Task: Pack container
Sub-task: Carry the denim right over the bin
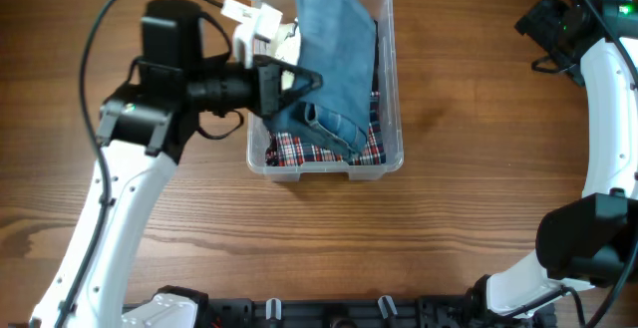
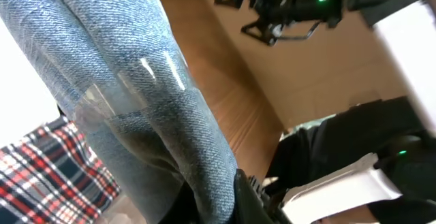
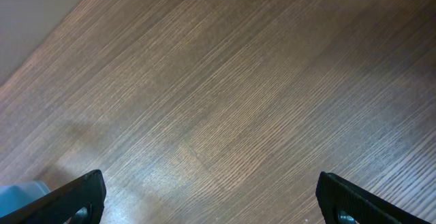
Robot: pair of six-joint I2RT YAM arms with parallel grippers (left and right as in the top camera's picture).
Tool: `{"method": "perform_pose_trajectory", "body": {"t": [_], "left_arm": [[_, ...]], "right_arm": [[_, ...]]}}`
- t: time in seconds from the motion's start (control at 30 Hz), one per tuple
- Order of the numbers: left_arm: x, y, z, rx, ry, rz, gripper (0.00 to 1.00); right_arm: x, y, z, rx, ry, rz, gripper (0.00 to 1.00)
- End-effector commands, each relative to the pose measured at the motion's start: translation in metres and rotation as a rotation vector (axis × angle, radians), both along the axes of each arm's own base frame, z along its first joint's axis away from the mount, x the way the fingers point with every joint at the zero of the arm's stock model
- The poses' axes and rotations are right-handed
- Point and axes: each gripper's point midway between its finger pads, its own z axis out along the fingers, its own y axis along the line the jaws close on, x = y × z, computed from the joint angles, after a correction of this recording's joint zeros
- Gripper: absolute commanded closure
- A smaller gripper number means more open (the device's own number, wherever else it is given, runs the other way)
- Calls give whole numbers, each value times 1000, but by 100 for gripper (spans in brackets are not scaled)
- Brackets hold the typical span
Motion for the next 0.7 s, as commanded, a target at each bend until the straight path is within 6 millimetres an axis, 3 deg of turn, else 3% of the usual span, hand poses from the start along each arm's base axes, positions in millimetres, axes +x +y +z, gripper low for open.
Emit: {"method": "perform_pose_trajectory", "body": {"t": [0.0,0.1,0.37,0.5,0.67], "left_arm": [[-7,-11,-2,12,-59,-77,96],[-5,-11,-5,18,-54,-75,96],[-4,-11,-5,64,-238,-142,96],[14,-2,-18,159,-250,-54,96],[22,-4,-34,175,-207,-56,96]], "right_arm": [[-1,1,-4,10,4,-11,0],[-1,1,-4,10,4,-11,0],[-1,1,-4,10,4,-11,0],[-1,1,-4,10,4,-11,0],[-1,1,-4,10,4,-10,0]]}}
